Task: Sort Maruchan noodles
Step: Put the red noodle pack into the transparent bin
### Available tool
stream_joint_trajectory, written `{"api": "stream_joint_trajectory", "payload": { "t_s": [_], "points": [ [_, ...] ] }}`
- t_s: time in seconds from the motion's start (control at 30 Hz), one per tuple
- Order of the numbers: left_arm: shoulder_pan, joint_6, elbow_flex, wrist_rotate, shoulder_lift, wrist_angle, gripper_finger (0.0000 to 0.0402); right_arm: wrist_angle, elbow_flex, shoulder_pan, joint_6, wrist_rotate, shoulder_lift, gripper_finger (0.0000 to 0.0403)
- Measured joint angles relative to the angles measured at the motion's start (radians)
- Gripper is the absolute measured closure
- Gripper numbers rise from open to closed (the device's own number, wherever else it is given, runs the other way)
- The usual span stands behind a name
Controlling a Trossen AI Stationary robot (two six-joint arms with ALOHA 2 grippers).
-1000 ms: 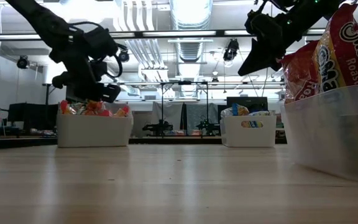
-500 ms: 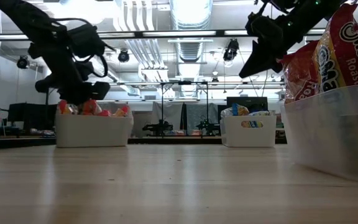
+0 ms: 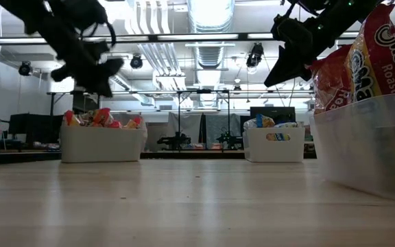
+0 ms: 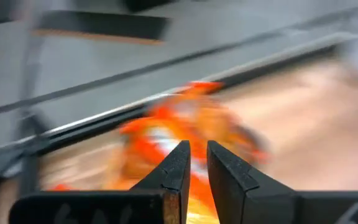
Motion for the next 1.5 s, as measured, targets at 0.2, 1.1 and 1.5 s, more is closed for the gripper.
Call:
{"api": "stream_joint_trajectory", "payload": {
  "t_s": [0.2, 1.1, 1.5],
  "points": [
    [-0.214, 0.034, 0.121, 0.271, -0.042, -0.070, 0.0365, 0.001, 0.000, 0.000, 0.000, 0.000, 0.000, 0.0394],
    [-1.008, -0.525, 0.264, 1.000, 0.681, -0.762, 0.0365, 0.017, 0.000, 0.000, -0.011, -0.003, 0.000, 0.0394],
    [-0.916, -0.329, 0.336, 0.423, 0.678, -0.500, 0.0365, 0.066, 0.008, -0.001, -0.056, -0.003, 0.000, 0.0394]
  ]
}}
